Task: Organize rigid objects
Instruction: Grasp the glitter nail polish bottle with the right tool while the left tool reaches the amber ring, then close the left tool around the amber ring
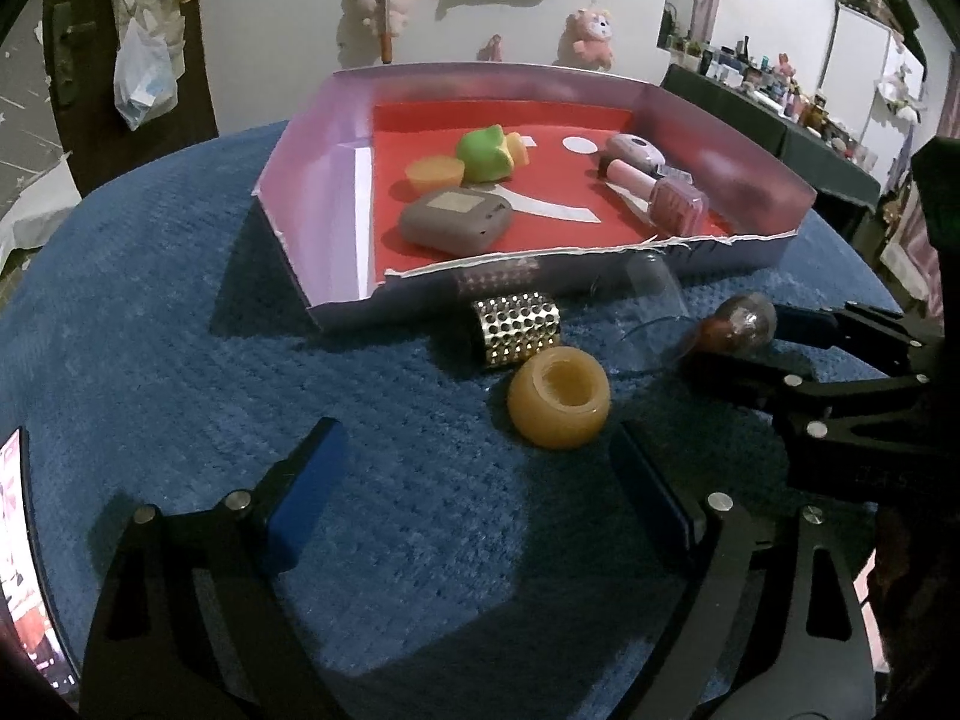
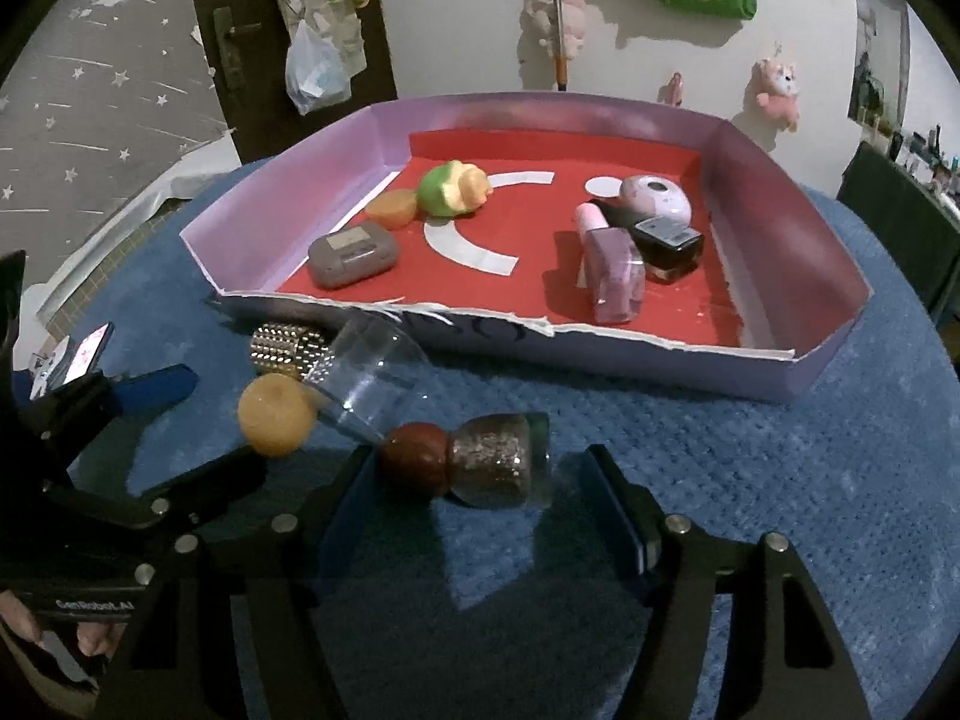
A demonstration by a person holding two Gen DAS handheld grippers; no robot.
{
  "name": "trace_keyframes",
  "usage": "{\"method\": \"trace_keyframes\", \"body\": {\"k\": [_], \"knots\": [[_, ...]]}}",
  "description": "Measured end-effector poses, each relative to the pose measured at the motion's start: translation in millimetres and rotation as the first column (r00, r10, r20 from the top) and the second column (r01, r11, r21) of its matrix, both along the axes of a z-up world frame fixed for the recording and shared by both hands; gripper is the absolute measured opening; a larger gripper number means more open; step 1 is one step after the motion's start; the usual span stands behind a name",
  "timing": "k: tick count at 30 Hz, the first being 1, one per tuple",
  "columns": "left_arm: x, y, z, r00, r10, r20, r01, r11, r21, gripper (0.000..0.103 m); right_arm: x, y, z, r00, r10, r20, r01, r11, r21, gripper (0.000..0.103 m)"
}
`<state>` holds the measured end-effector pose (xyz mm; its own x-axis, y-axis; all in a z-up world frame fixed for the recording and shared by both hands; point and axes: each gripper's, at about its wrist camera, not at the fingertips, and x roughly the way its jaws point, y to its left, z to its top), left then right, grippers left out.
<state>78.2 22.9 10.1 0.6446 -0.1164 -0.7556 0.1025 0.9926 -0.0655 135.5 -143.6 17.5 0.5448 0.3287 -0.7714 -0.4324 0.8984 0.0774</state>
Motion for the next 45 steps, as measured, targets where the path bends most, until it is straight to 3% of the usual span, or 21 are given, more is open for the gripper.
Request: {"method": "trace_keyframes", "body": {"k": [5, 7, 17, 23, 45], "knots": [[6.9, -9.2, 1.5, 1.000, -0.020, 0.004, 0.020, 1.000, -0.007, 0.089, 4.9, -14.3, 0.2, 0.999, -0.042, 0.004, 0.041, 0.999, 0.015, 0.070], [9.1, -11.7, 0.4, 1.000, -0.030, 0.000, 0.030, 1.000, -0.006, 0.077, 7.4, -16.1, -0.2, 0.999, -0.035, -0.004, 0.035, 0.999, 0.024, 0.070], [12.5, -22.2, -0.8, 0.998, -0.056, 0.006, 0.056, 0.998, 0.033, 0.057, 8.8, -12.0, -0.8, 1.000, -0.010, 0.001, 0.010, 1.000, 0.027, 0.062], [9.0, -31.7, -0.6, 0.996, -0.088, 0.016, 0.087, 0.995, 0.049, 0.037, 6.6, -9.8, -1.2, 1.000, -0.011, 0.008, 0.010, 1.000, 0.025, 0.062], [-16.8, -31.7, 6.8, 0.995, -0.095, 0.037, 0.094, 0.995, 0.042, 0.036, -24.9, -24.9, 5.6, 0.999, -0.003, -0.044, 0.008, 0.993, 0.119, 0.060]]}}
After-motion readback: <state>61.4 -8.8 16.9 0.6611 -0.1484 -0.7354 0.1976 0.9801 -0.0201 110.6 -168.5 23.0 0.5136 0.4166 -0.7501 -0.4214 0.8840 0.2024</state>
